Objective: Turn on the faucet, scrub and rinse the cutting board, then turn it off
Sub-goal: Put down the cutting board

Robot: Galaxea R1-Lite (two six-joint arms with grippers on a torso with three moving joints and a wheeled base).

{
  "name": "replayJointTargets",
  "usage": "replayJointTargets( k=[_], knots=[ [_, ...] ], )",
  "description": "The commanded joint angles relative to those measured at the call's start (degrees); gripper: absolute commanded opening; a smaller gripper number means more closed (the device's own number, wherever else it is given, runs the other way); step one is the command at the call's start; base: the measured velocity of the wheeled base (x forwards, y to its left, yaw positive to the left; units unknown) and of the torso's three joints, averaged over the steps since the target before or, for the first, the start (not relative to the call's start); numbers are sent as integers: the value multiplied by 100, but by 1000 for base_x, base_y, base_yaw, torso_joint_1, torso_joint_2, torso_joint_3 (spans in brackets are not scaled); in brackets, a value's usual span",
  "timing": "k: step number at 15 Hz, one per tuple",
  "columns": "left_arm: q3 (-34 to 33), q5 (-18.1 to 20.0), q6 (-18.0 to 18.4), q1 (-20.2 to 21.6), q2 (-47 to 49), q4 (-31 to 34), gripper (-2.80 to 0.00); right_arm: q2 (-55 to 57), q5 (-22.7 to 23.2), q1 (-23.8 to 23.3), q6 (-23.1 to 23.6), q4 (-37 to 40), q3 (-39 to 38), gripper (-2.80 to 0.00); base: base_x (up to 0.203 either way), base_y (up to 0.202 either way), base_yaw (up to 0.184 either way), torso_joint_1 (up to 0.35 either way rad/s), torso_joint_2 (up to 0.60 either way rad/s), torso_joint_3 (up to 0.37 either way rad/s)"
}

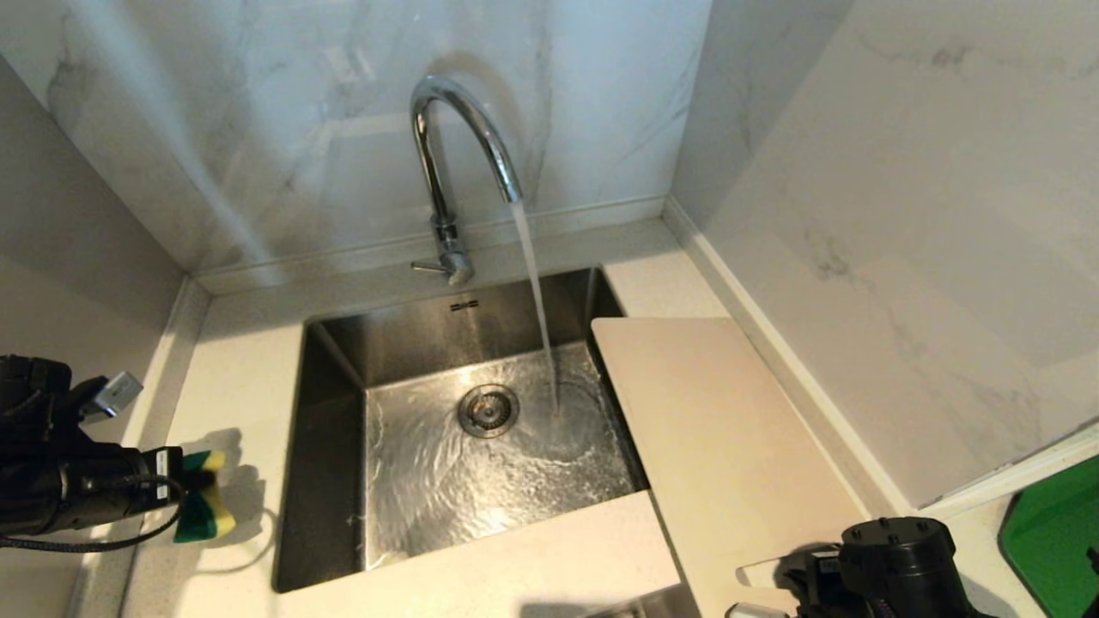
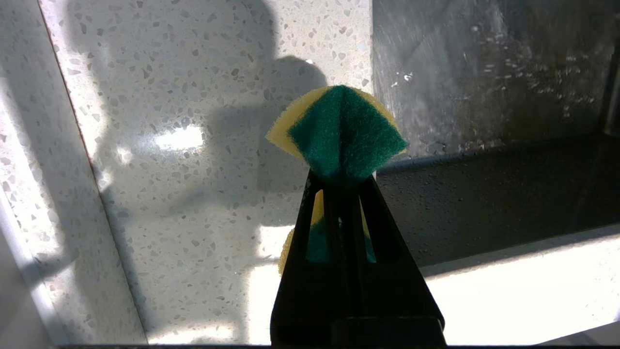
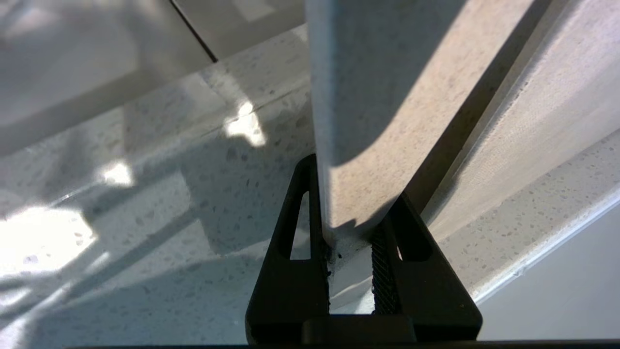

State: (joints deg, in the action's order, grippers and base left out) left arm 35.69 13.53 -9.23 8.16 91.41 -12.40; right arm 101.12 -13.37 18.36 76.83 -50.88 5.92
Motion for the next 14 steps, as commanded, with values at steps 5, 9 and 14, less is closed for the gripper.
replayJointTargets(
  k=[5,9,14],
  knots=[
    [8,9,-9,2,18,-8,-280,13,-17,10,62,-36,-4,-280,0,0,0,0,0,0],
    [8,9,-9,2,18,-8,-280,4,-26,53,69,-36,-4,-280,0,0,0,0,0,0],
    [8,9,-9,2,18,-8,-280,4,-34,106,26,-36,-12,0,0,0,0,0,0,0]
  ],
)
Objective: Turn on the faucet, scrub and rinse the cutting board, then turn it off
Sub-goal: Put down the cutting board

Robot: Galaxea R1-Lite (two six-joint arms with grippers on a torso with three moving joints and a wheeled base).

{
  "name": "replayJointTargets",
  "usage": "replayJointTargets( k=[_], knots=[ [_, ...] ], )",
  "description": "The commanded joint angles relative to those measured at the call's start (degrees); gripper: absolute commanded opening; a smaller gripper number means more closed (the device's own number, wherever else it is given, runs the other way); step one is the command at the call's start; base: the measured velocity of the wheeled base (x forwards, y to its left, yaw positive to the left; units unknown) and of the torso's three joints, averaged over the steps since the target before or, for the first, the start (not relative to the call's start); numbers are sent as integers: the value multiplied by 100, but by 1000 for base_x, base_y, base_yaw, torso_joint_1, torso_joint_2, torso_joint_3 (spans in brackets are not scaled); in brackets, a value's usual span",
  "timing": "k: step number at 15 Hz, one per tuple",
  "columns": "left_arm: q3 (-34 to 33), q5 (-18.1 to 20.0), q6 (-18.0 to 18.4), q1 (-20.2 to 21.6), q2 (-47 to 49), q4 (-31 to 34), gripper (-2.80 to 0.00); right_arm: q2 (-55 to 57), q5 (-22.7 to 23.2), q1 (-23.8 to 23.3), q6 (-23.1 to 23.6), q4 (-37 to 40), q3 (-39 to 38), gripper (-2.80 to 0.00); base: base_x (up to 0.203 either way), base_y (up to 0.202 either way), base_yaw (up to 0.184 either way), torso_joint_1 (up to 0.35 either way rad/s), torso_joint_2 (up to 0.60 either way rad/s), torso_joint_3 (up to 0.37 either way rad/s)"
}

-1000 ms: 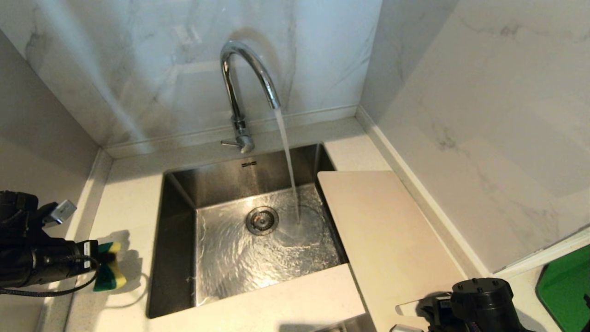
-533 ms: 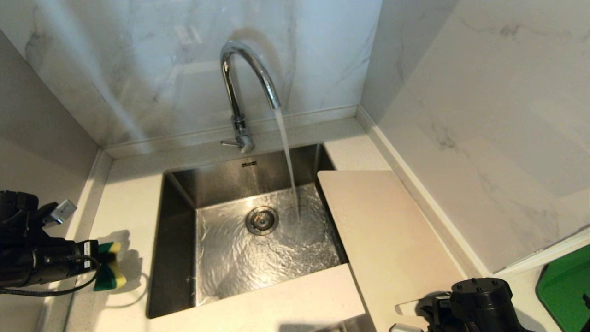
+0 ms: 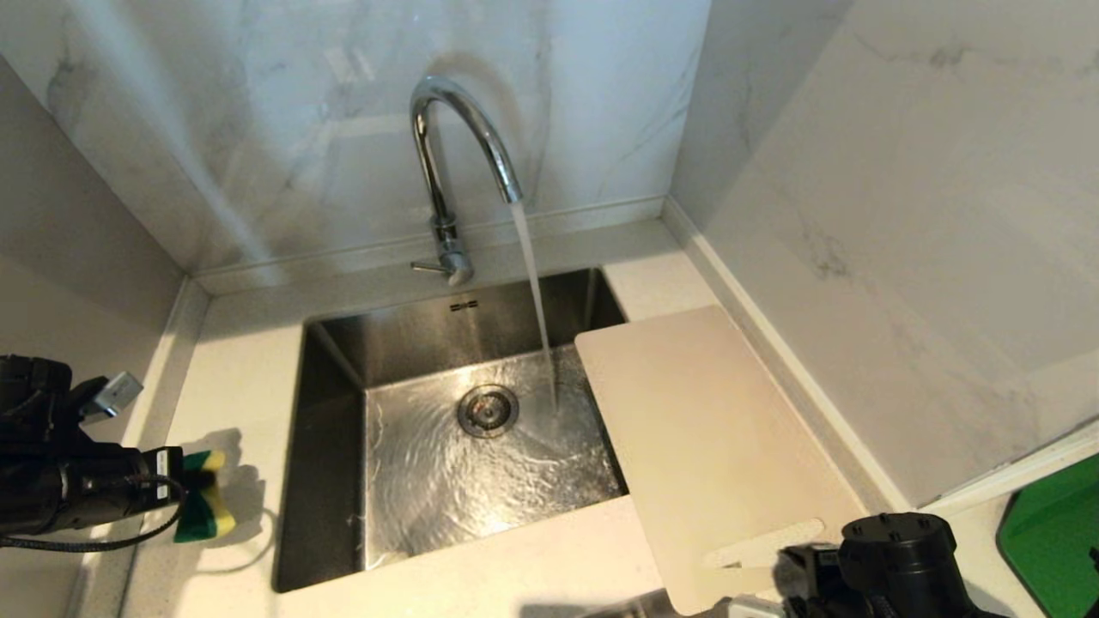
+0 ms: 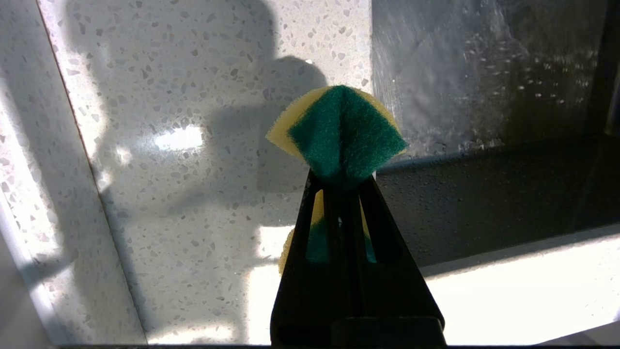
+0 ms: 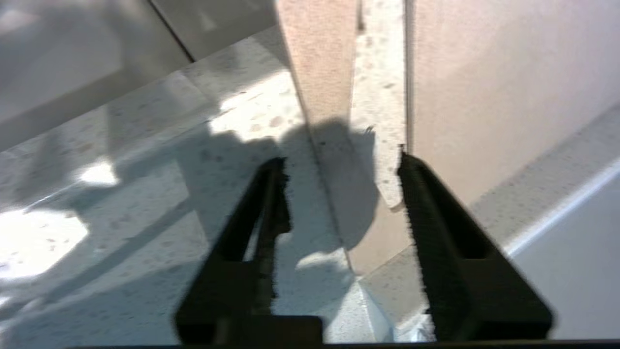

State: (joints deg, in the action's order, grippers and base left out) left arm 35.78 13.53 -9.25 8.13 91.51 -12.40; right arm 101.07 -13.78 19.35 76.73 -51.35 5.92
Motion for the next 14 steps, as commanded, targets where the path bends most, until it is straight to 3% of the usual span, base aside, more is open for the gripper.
replayJointTargets(
  k=[1,7,8,14],
  knots=[
    [-1,9,-6,4,16,-8,-280,9,6,8,9,11,-12,0,0,0,0,0,0,0],
    [-1,9,-6,4,7,-8,-280,-185,33,8,-227,11,93,0,0,0,0,0,0,0],
    [-1,9,-6,4,7,-8,-280,-256,33,8,-314,11,130,-280,0,0,0,0,0,0],
    [-10,9,-6,4,-2,-8,-280,-548,87,3,-1006,18,345,-280,0,0,0,0,0,0]
  ],
)
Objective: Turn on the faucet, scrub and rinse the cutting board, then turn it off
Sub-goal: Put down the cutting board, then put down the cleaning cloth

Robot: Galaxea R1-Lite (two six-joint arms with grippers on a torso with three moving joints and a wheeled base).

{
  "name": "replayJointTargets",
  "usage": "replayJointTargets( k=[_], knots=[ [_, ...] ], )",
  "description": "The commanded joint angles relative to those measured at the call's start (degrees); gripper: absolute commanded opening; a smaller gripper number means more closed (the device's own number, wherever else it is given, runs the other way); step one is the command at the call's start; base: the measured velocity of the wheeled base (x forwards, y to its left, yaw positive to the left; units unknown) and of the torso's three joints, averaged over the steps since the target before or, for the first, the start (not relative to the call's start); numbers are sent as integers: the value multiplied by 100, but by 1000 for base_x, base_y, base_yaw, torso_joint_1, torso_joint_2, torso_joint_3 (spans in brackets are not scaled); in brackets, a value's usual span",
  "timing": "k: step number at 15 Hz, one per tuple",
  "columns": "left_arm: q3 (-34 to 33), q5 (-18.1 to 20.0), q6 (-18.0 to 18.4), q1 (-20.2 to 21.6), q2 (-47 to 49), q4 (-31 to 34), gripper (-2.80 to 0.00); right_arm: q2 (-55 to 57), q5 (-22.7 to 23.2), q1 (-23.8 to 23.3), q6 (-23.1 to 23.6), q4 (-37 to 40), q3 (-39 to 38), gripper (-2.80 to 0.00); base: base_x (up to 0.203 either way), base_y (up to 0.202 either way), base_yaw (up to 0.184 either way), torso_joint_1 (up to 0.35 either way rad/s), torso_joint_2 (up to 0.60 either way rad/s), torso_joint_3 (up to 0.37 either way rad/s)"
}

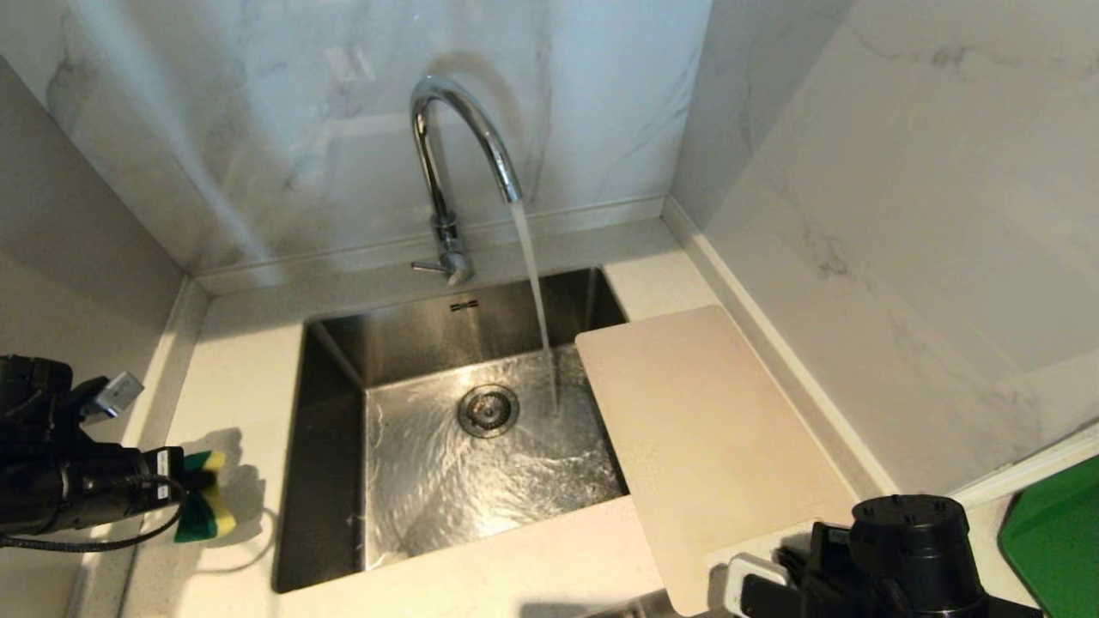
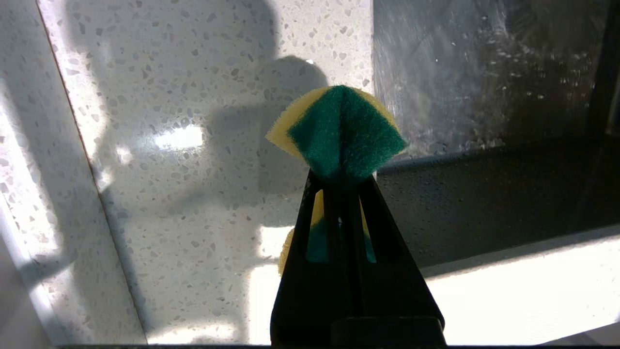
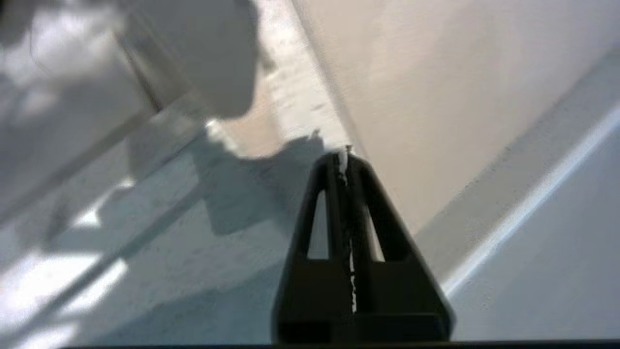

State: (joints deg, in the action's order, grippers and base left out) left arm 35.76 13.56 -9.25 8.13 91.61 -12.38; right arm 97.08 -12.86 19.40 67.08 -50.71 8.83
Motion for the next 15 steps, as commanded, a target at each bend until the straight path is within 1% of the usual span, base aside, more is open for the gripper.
replayJointTargets(
  k=[1,4,7,11,14,15],
  knots=[
    [-7,7,-6,3,-12,-10,-280,-219,10,-5,-117,-44,69,-280,0,0,0,0,0,0],
    [-7,7,-6,4,-21,-10,-280,-373,29,-15,-252,-31,33,-280,0,0,0,0,0,0],
    [-7,7,-6,-3,-21,-10,-280,-536,51,-15,-633,-23,39,-280,0,0,0,0,0,0],
    [-7,7,-16,-5,-21,-10,-280,-813,56,-27,-1253,-18,133,-280,0,0,0,0,0,0],
    [-7,7,-59,-5,-12,-10,-280,-971,64,-212,-1348,-5,330,-280,0,0,0,0,0,0],
    [-7,15,-59,-5,-16,-10,-280,-1029,68,-372,-1379,24,496,-280,0,0,0,0,0,0]
  ],
)
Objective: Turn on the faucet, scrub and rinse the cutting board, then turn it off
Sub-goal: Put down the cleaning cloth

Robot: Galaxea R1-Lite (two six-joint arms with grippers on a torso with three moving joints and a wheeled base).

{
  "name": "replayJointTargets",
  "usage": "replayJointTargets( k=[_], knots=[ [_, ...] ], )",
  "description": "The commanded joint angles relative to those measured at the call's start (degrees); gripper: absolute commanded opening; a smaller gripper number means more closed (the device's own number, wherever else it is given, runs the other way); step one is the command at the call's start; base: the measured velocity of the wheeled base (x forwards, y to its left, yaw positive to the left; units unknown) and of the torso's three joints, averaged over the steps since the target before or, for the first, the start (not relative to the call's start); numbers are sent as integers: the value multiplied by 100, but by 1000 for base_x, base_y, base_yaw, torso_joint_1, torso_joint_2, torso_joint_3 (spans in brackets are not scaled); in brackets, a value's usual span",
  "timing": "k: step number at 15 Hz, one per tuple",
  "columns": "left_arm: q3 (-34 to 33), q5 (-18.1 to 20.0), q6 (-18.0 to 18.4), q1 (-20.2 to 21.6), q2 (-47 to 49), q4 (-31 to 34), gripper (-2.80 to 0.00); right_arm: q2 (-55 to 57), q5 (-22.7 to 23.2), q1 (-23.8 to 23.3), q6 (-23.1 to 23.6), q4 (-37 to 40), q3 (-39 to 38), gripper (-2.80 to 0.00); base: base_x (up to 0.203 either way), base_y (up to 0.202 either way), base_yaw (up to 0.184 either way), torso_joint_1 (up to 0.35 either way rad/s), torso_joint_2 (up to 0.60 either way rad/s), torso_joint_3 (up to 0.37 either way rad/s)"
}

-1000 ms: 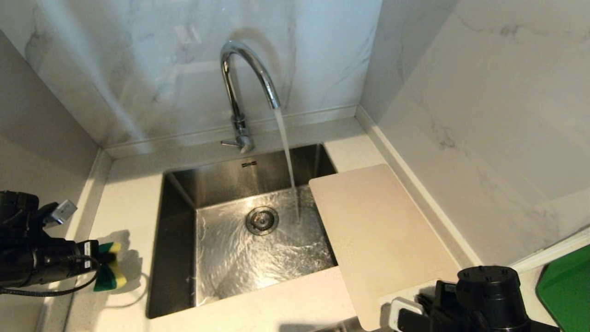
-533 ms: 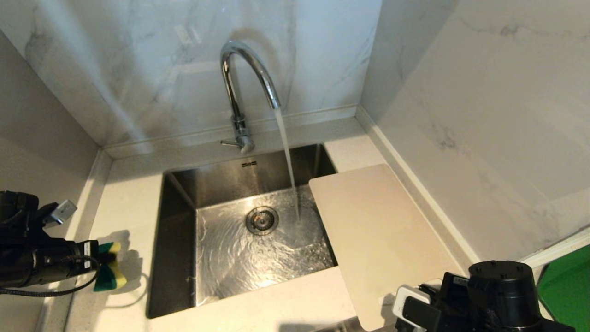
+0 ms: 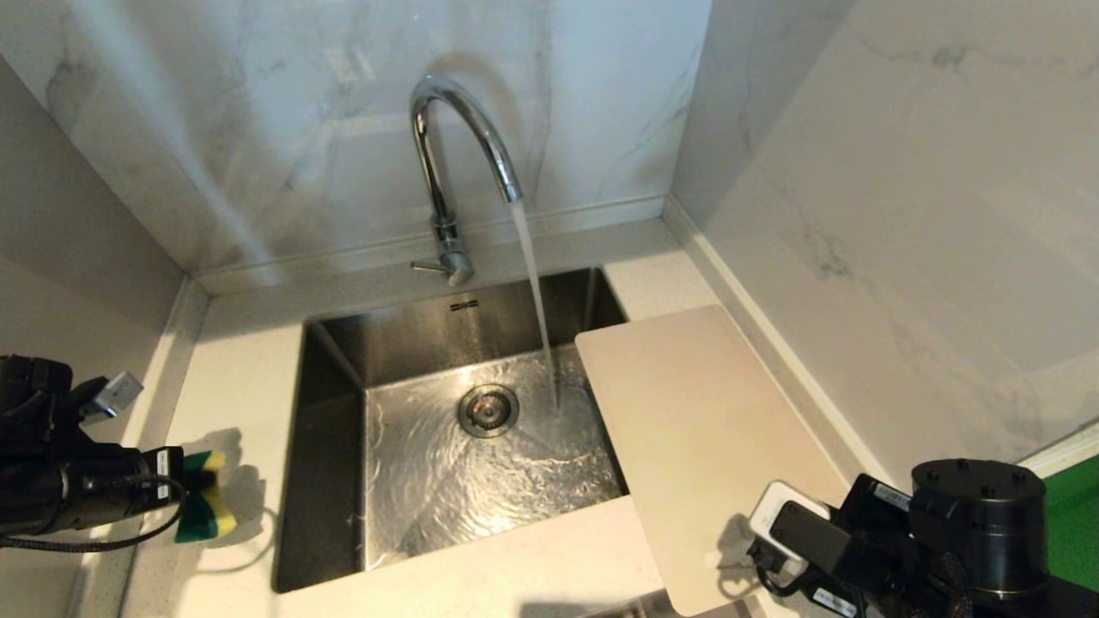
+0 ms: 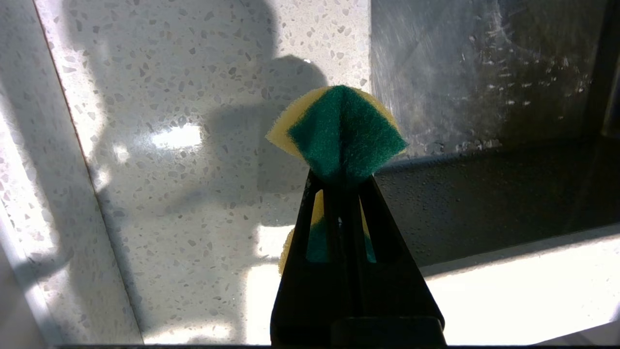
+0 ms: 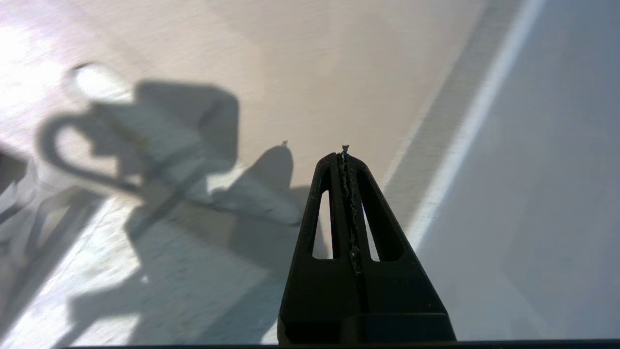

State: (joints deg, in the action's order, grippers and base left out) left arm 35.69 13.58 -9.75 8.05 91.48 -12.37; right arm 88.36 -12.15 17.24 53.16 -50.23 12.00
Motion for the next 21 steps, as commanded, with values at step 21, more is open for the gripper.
replayJointTargets(
  k=[21],
  knots=[
    [-54,13,-44,-119,3,-11,-280,-3278,1645,-2614,-3747,4442,2165,-280,0,0,0,0,0,0]
  ],
)
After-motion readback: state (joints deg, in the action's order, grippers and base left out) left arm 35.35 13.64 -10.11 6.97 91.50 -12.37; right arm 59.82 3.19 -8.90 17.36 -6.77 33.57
